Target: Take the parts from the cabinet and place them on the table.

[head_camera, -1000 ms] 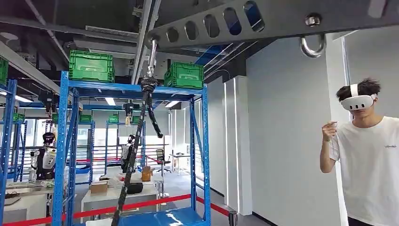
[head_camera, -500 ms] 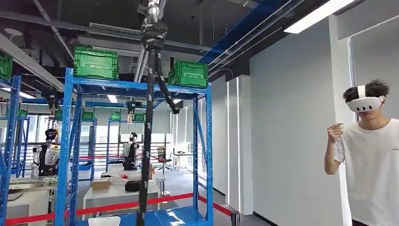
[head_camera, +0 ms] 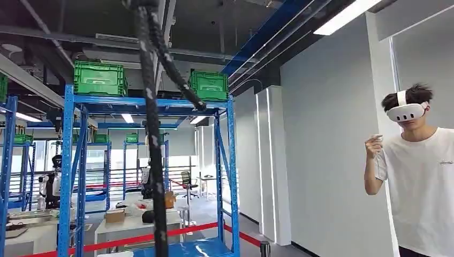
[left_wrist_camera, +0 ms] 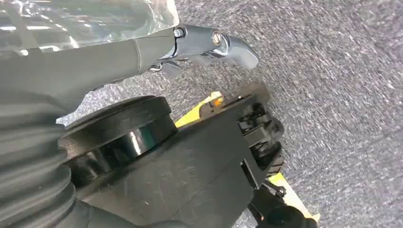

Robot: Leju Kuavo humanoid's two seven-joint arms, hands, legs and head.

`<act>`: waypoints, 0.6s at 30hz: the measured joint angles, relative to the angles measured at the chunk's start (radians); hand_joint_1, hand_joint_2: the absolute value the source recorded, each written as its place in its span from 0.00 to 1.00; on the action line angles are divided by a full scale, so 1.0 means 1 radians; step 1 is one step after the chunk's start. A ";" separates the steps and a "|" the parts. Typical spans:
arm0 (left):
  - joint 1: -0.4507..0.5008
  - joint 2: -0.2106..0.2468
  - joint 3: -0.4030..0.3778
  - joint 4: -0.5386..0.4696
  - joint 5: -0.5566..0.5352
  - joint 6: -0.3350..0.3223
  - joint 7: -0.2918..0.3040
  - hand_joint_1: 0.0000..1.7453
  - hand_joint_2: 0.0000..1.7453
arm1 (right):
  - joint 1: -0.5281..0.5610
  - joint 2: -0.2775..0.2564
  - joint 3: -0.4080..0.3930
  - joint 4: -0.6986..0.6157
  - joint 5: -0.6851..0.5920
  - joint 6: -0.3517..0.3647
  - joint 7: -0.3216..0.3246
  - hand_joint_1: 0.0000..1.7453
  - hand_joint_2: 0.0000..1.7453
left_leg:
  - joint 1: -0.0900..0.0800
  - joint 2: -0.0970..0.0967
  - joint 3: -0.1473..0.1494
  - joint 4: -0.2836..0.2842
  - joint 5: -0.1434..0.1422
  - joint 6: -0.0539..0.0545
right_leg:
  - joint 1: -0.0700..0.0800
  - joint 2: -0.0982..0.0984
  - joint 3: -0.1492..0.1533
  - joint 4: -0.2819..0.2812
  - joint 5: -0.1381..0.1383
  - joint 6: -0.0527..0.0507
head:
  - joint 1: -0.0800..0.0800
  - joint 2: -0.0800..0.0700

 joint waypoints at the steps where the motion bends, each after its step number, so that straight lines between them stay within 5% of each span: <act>1: 0.000 0.000 0.000 0.000 0.000 0.000 0.000 0.00 1.00 | 0.000 0.000 0.000 0.000 0.001 0.000 0.000 1.00 1.00 | -0.002 0.000 -0.033 0.078 -0.042 0.000 | 0.004 -0.008 -0.001 0.000 0.000 -0.005 | 0.003 0.000; 3: 0.003 0.000 0.000 0.000 0.000 0.000 0.000 0.00 1.00 | 0.001 0.000 0.000 0.000 0.002 0.000 0.000 1.00 1.00 | -0.005 0.000 -0.097 0.232 -0.102 0.004 | 0.014 -0.024 -0.001 0.000 -0.003 -0.011 | 0.007 0.000; 4: 0.005 0.000 0.000 0.000 0.000 0.000 0.000 0.00 1.00 | 0.001 0.000 0.001 0.000 0.002 0.001 0.000 1.00 1.00 | -0.009 0.000 -0.102 0.250 -0.100 0.010 | 0.019 -0.033 0.000 0.000 -0.004 -0.013 | 0.008 0.000; 5: 0.008 0.000 0.000 0.000 0.000 0.000 0.000 0.00 1.00 | 0.001 0.000 0.001 0.000 0.003 0.002 0.000 1.00 1.00 | -0.014 0.001 -0.084 0.221 -0.075 0.020 | 0.025 -0.040 0.002 0.000 -0.005 -0.015 | 0.009 0.000; 7: 0.008 0.000 0.000 0.000 0.000 0.000 0.000 0.00 1.00 | 0.000 0.000 0.001 0.000 0.004 0.003 0.000 1.00 1.00 | -0.030 0.016 -0.001 0.059 0.009 0.048 | 0.034 -0.058 0.010 0.000 -0.010 -0.018 | 0.012 0.000; 8: 0.007 0.001 0.000 0.000 0.000 0.000 0.000 0.00 1.00 | -0.001 0.000 0.000 0.000 0.004 0.003 0.000 1.00 1.00 | -0.046 0.050 0.039 -0.026 0.032 0.070 | 0.034 -0.066 0.014 0.000 -0.012 -0.018 | 0.012 0.000; 9: 0.003 0.006 0.000 0.000 -0.001 0.000 0.000 0.00 1.00 | -0.001 0.000 0.000 0.000 0.005 0.003 0.000 1.00 1.00 | -0.055 0.083 0.049 -0.037 0.013 0.080 | 0.042 -0.077 0.014 0.000 -0.015 -0.014 | 0.005 0.000; 13: 0.006 0.005 0.000 0.000 -0.001 0.000 -0.002 0.00 1.00 | -0.005 0.000 0.000 0.000 0.008 0.003 0.002 1.00 1.00 | -0.058 0.045 0.049 -0.071 0.022 0.085 | 0.040 -0.117 0.019 -0.006 -0.017 0.005 | 0.011 0.000; 15: 0.007 0.006 0.000 0.000 -0.002 0.000 -0.003 0.00 1.00 | -0.007 -0.001 -0.001 -0.002 0.010 0.005 0.002 1.00 1.00 | -0.044 0.026 0.057 -0.087 0.034 0.086 | 0.032 -0.030 -0.003 0.047 -0.056 0.018 | 0.006 0.000; 16: 0.003 0.006 0.000 0.000 -0.003 -0.001 -0.003 0.00 1.00 | -0.007 -0.001 -0.001 -0.002 0.011 0.005 0.002 1.00 1.00 | -0.042 0.017 0.054 -0.087 0.036 0.088 | 0.027 -0.005 -0.038 0.119 -0.095 0.022 | 0.001 0.000; 18: 0.002 0.001 0.000 0.000 -0.003 -0.001 -0.003 0.00 1.00 | -0.004 -0.002 -0.001 -0.002 0.011 0.005 0.003 1.00 1.00 | -0.042 -0.007 0.052 -0.086 0.036 0.088 | 0.020 0.006 -0.113 0.268 -0.153 0.032 | -0.001 0.000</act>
